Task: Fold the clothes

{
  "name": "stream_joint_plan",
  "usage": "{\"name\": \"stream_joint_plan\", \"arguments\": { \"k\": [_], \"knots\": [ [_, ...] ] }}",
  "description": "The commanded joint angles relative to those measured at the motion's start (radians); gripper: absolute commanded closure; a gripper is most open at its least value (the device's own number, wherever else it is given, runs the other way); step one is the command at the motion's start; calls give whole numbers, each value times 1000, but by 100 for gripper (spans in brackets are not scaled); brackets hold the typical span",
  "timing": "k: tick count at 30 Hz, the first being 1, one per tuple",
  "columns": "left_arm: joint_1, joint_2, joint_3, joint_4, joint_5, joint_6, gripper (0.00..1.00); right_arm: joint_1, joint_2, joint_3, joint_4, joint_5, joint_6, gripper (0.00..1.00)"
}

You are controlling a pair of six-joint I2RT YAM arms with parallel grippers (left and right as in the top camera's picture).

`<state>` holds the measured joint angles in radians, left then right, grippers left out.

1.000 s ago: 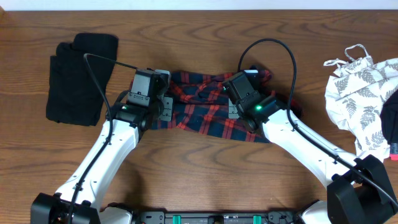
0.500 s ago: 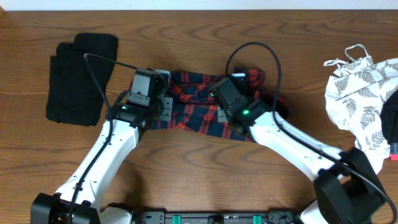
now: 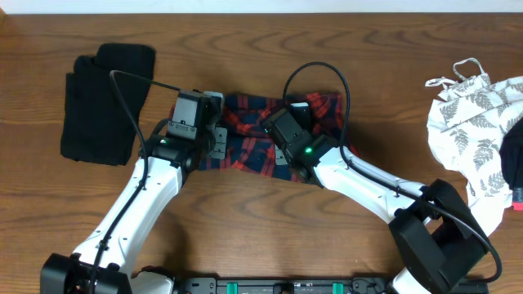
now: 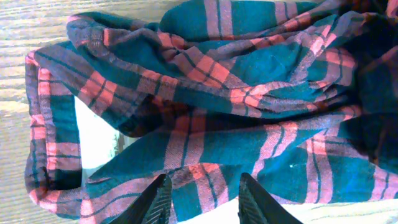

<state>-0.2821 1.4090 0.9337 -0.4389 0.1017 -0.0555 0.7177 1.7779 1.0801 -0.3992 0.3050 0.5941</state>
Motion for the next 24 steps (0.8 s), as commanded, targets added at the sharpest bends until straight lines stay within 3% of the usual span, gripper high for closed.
{"name": "stream_joint_plan", "arguments": {
  "k": [1,7,17,24],
  "knots": [
    [6,-4,22,-2,3,-10,64,19,8,24,3,-30,10,74],
    [6,-4,22,-2,3,-9,64,30,6,105,-41,-70,-53,48],
    [6,-4,22,-2,3,-9,64,31,-24,265,-151,-47,-102,47],
    [6,-4,22,-2,3,-9,63,-31,-156,280,-236,43,-101,51]
  ]
}}
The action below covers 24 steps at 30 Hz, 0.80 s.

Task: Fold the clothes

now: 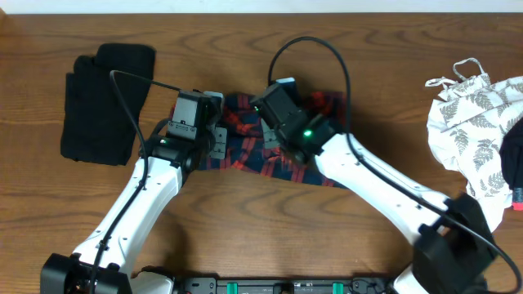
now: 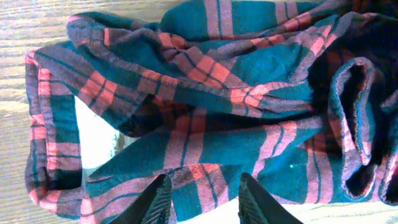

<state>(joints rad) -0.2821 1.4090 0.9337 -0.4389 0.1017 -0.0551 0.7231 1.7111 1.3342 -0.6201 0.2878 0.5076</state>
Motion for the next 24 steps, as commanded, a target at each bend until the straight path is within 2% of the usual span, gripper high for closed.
{"name": "stream_joint_plan", "arguments": {
  "k": [1,2,8,11,16,24],
  "knots": [
    [6,-4,22,-2,3,-9,63,-54,-121,26,-37,65,-15,53],
    [6,-4,22,-3,3,-9,64,-78,-157,26,-74,75,-10,57],
    [47,-13,22,-6,3,-55,64,-241,-250,25,-373,81,125,64],
    [98,-30,22,-9,3,-59,64,-284,-235,-5,-413,11,108,66],
    [183,-59,22,-22,12,-120,64,-286,-171,-108,-365,-45,140,66],
    [204,-62,22,-28,67,-119,63,-241,0,-217,-98,-267,92,66]
  ]
}}
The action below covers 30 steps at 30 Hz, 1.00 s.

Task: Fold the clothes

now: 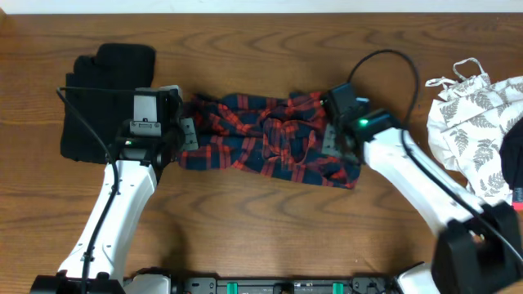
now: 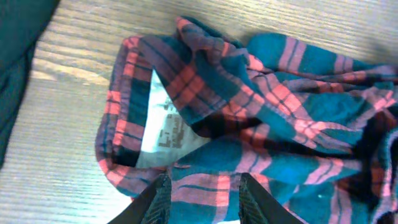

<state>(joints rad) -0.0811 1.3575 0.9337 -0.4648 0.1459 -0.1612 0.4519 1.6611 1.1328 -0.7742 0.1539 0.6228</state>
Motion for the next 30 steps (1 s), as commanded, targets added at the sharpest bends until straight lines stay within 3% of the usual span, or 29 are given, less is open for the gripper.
{"name": "stream_joint_plan", "arguments": {
  "k": [1,8,13,21,30],
  "knots": [
    [3,-10,22,-2,23,-13,64,43,74,-17,94,-171,-40,66],
    [3,-10,22,-2,23,-13,64,143,239,-17,261,-255,-58,62],
    [3,-10,22,-2,23,-13,63,157,298,-17,261,-217,-32,62],
    [3,-10,22,-3,23,-13,63,150,212,-16,178,-50,2,60],
    [3,-10,22,-7,27,-13,64,29,142,-16,127,-45,5,58]
  ]
}}
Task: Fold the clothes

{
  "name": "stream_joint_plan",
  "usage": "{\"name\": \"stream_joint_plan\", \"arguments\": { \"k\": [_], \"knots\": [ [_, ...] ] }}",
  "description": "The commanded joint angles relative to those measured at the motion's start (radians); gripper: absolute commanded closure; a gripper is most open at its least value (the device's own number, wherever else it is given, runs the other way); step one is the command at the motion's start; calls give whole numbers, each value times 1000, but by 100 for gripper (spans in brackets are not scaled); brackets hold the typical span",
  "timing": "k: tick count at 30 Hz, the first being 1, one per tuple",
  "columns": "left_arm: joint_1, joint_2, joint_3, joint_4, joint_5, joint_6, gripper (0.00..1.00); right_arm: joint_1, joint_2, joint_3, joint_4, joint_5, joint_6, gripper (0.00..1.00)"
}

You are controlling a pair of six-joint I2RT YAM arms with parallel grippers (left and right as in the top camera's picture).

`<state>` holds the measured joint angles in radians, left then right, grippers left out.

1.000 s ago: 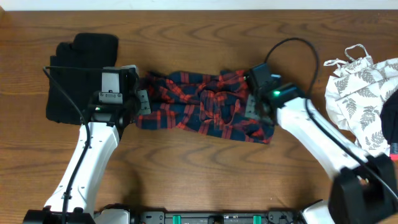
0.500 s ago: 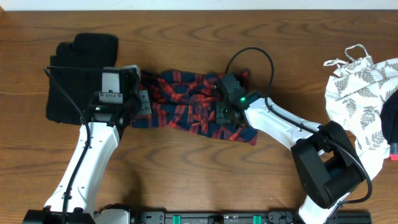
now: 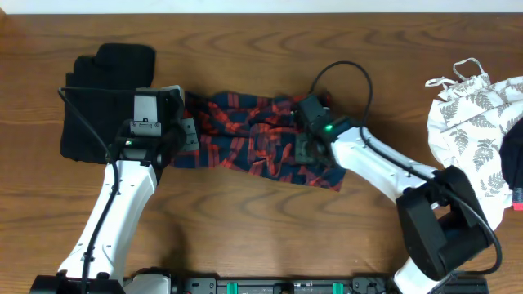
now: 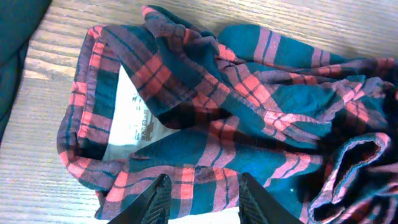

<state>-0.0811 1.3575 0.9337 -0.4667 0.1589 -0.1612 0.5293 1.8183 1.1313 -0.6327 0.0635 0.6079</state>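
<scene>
A red and blue plaid garment lies crumpled in a long strip across the table's middle. In the left wrist view its left end shows a white label inside the collar. My left gripper is at that end, and it stands open with the cloth's hem lying between its fingers. My right gripper rests down on the garment right of centre. The arm's body hides its fingers, so its state is unclear.
Folded black clothes lie at the far left, close to my left arm. A white leaf-print garment is heaped at the right edge. The wooden table shows bare in front of the plaid garment.
My right gripper has moved left from the garment's right end to right of its centre, and the right part has drawn in. The left gripper stays put; a cloth fold now shows in its view.
Both grippers were close together over the bunched plaid garment at the centre. Then the right one was at its upper middle. Later the left stood further left and the right further right, with the garment spread long. Now the right is back inward.
</scene>
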Motion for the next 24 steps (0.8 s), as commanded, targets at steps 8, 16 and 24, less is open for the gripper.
{"name": "stream_joint_plan", "arguments": {
  "k": [8,16,24],
  "knots": [
    [3,-10,22,-8,14,-13,63,-127,-16,-14,-6,-2,-77,59],
    [3,-10,22,-8,14,-13,63,-89,-16,-14,12,-31,-105,59],
    [3,-10,22,-13,13,-13,64,-100,-16,-14,59,-83,-84,58]
  ]
}}
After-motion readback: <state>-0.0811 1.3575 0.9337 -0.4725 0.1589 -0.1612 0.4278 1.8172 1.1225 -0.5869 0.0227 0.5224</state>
